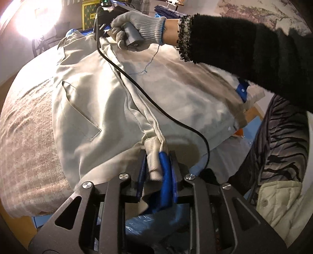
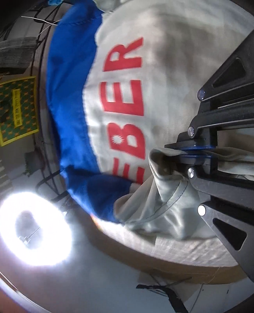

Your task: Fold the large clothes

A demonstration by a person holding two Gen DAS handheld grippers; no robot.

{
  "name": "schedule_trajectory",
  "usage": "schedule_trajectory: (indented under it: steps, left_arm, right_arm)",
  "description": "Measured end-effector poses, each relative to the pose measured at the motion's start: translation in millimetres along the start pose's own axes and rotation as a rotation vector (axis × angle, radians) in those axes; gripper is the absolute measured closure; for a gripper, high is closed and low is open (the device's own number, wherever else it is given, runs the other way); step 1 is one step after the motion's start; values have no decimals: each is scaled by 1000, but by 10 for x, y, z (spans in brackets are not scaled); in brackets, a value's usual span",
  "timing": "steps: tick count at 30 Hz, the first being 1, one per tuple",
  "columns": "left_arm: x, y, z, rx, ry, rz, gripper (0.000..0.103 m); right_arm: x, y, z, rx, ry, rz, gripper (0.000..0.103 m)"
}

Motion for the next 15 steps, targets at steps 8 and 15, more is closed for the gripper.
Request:
schedule_trajectory:
  steps: [8,15]
  left_arm:
    - [235,-589,-96,46,-85,54,82]
    - [169,-920,-392,-13,-126,131,82]
  right_arm:
    - [81,-673,89,-116,39,44,61]
    - [645,-1304,-64,-240,-16,-2,60]
Point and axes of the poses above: each gripper's, at about its wrist camera, not at the fingertips, and y roughly the way its jaws point, z to its right, x to its underside, the point moved 9 cm from there along y, roughly the way its jaws point, and after that the axes turned 1 degree about -z, right-handed, at the moved point
